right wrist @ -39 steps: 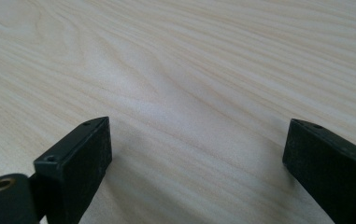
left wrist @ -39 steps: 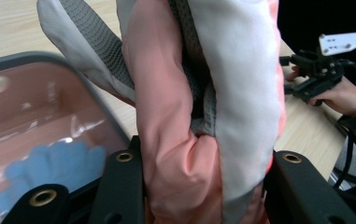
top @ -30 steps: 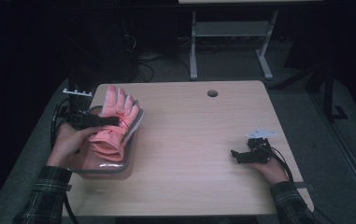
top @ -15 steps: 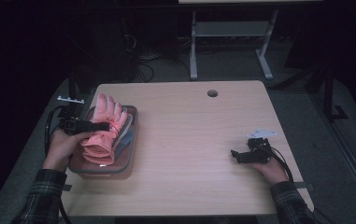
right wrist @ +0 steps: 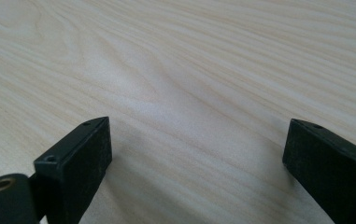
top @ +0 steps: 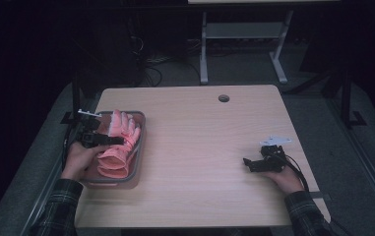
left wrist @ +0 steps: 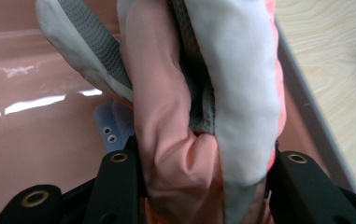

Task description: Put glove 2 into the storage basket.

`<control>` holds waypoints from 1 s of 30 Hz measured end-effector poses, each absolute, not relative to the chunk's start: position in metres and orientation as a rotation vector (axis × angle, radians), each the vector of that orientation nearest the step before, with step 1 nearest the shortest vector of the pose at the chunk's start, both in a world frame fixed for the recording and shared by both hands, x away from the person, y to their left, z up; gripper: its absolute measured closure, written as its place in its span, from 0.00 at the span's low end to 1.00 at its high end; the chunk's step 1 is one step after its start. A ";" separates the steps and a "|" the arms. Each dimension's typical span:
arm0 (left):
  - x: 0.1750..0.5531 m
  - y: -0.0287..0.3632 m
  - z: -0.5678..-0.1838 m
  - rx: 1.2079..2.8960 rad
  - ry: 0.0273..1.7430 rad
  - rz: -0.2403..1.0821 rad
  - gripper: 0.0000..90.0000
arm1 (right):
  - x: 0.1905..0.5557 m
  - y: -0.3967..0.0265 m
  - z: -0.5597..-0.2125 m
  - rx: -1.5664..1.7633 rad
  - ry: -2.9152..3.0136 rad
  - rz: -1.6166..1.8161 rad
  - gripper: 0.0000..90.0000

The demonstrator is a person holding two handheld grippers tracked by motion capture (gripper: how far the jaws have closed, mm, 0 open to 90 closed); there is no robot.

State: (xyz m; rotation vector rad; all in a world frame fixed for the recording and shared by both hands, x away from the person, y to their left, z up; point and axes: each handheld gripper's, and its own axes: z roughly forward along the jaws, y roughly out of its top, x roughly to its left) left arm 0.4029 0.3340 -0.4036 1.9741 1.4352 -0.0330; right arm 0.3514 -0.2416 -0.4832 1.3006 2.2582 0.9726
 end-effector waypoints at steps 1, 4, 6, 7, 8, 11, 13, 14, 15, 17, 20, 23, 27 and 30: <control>0.404 0.334 -0.406 1.972 1.440 -0.036 0.63 | 0.351 -0.242 -0.483 1.300 2.259 0.972 0.08; 0.405 0.337 -0.409 1.949 1.441 -0.057 0.60 | 0.351 -0.242 -0.483 1.301 2.258 0.972 0.08; 0.405 0.339 -0.407 1.948 1.424 -0.069 0.52 | 0.351 -0.242 -0.483 1.300 2.259 0.972 0.08; 0.405 0.340 -0.405 1.949 1.417 -0.070 0.48 | 0.351 -0.242 -0.483 1.300 2.258 0.973 0.08; 0.405 0.340 -0.403 1.947 1.410 -0.070 0.43 | 0.351 -0.242 -0.483 1.300 2.258 0.973 0.08; 0.405 0.344 -0.397 1.944 1.416 -0.037 0.30 | 0.351 -0.242 -0.483 1.302 2.258 0.972 0.08; 0.405 0.347 -0.391 1.936 1.419 0.001 0.23 | 0.351 -0.242 -0.483 1.301 2.258 0.973 0.08; 0.405 0.350 -0.387 1.925 1.422 0.021 0.21 | 0.351 -0.242 -0.483 1.301 2.259 0.972 0.08; 0.404 0.352 -0.384 1.919 1.421 0.042 0.20 | 0.351 -0.242 -0.483 1.301 2.258 0.973 0.08; 0.403 0.357 -0.376 1.918 1.423 0.079 0.20 | 0.351 -0.242 -0.483 1.301 2.258 0.973 0.08; 0.400 0.362 -0.367 1.924 1.414 0.117 0.19 | 0.351 -0.242 -0.483 1.300 2.259 0.972 0.08; 0.398 0.367 -0.359 1.917 1.404 0.151 0.19 | 0.351 -0.242 -0.483 1.301 2.258 0.973 0.08; 0.396 0.369 -0.345 1.907 1.380 0.197 0.19 | 0.351 -0.242 -0.483 1.301 2.258 0.973 0.08; 0.396 0.366 -0.334 1.906 1.354 0.223 0.19 | 0.351 -0.242 -0.483 1.301 2.259 0.973 0.08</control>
